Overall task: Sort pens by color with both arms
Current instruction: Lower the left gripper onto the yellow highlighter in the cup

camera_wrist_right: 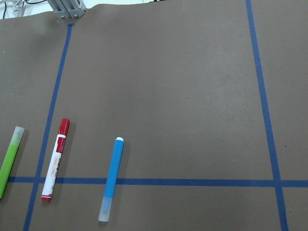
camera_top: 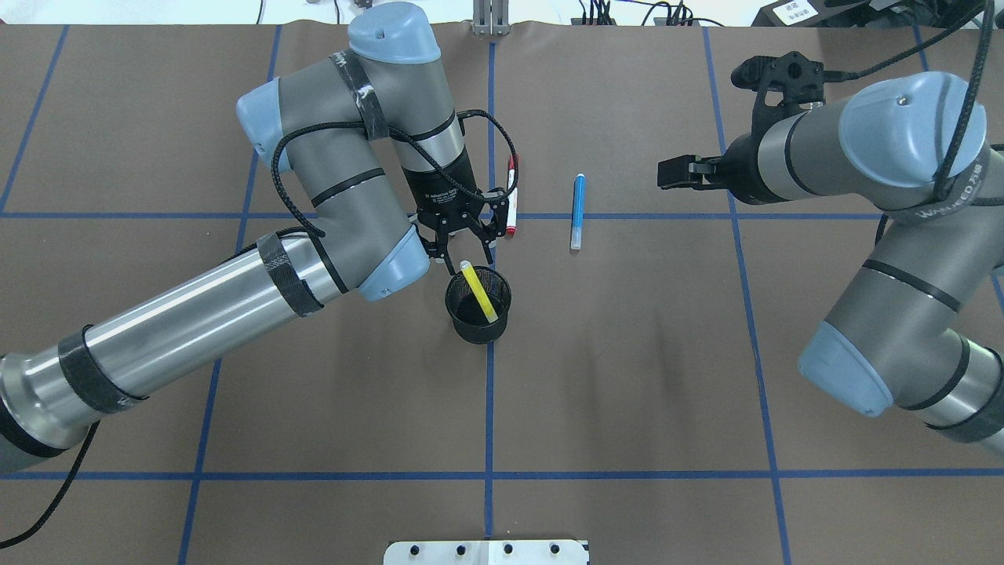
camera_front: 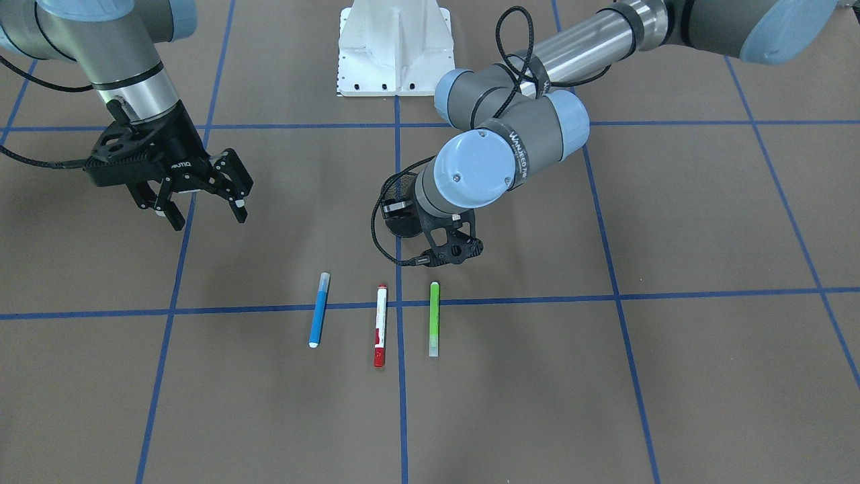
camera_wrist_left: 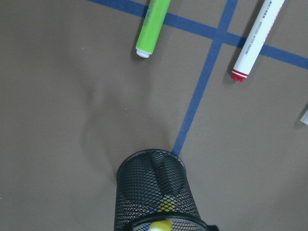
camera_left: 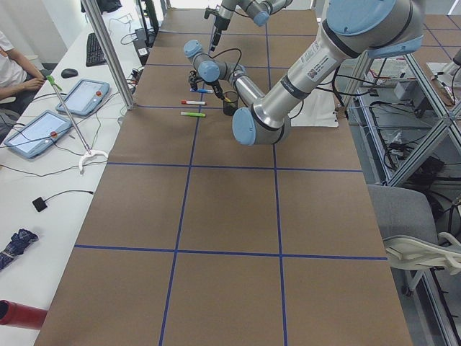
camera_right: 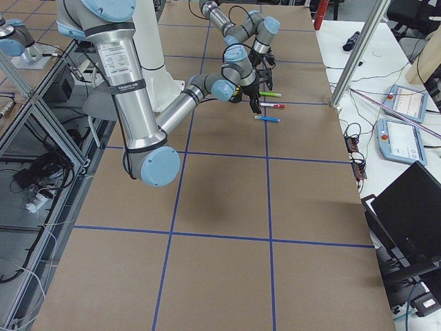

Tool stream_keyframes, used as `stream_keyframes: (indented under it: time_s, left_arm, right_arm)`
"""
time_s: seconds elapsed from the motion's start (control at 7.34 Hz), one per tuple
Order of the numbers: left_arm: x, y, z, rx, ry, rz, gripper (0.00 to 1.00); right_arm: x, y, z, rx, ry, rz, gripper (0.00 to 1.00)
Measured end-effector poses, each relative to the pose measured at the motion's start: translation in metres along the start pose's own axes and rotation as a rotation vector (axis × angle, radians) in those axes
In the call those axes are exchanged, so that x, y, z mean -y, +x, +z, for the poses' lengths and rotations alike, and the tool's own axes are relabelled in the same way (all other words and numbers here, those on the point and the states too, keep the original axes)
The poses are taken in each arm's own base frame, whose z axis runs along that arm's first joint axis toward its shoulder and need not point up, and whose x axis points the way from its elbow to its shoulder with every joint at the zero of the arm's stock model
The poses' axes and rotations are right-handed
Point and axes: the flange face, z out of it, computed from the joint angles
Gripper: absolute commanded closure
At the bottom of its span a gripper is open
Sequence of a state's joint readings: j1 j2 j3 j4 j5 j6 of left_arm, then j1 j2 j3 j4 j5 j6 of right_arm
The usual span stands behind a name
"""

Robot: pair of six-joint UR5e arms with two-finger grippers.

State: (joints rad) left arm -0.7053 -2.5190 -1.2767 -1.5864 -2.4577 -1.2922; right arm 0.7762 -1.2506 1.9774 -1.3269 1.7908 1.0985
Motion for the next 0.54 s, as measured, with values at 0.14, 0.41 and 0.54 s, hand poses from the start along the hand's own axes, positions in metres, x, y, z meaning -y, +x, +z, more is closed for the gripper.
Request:
stream_keyframes:
  time_s: [0.14,0.41,0.54]
  left_arm:
    - [0.0000,-0.0005,0.0012,0.001,-0.001,0.001,0.48]
    - [-0.0006,-0.0010,0.0035,0.003,-0.003,0.001,0.67]
    - [-0.0013,-0.0010,0.0049,0.005,-0.005,0.000,0.87]
  right_arm:
    - [0.0000,0.0002,0.0001,0.000,0.000,0.000,0.02]
    - [-0.0002,0.0004,0.0005,-0.001,-0.001,0.000,0.02]
    - [-0.0003,0.0004,0.0001,0.000,-0.001,-0.003,0.02]
